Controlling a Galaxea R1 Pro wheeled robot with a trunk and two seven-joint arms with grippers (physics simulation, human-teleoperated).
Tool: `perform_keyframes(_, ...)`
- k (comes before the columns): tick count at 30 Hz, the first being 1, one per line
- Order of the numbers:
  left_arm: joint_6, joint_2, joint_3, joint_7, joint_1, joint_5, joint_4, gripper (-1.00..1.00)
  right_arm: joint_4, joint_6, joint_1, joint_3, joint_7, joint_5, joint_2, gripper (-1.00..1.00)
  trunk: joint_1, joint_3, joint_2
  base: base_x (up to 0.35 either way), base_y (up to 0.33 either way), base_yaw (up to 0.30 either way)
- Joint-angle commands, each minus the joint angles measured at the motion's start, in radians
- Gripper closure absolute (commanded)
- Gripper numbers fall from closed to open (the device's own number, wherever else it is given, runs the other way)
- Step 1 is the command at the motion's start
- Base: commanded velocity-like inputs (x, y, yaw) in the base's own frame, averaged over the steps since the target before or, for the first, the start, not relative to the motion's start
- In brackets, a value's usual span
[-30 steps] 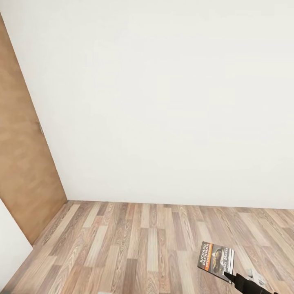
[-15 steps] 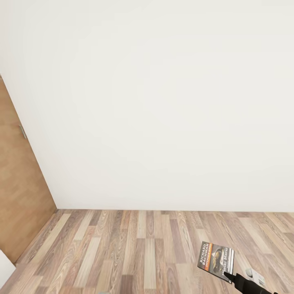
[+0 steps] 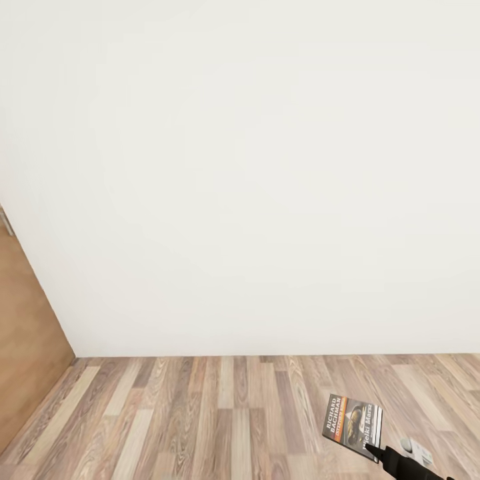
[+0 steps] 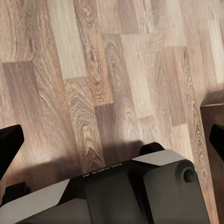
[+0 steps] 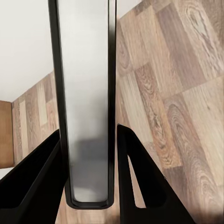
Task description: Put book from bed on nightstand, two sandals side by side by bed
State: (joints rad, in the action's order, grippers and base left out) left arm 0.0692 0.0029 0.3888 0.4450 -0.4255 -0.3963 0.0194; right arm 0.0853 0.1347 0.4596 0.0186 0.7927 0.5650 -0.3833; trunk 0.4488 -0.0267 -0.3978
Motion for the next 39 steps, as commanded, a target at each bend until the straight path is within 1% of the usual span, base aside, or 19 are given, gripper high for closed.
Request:
perform_keyframes(1,0.004,0.000,0.009,0.003,-0.001,-0.007,-0.001,-1.00,0.001,0.011,0.001,0.006,0.003,0.009,0.000,1.00,0.001,-0.002,-0.002,0.325,0.000,-0.012)
perform_keyframes(39,0.004,0.000,0.009,0.003,-0.001,-0.007,-0.001,-1.00,0.001,0.011,0.001,0.006,0.004,0.009,0.000,1.00,0.001,-0.002,-0.002,0.315,0.000,-0.001)
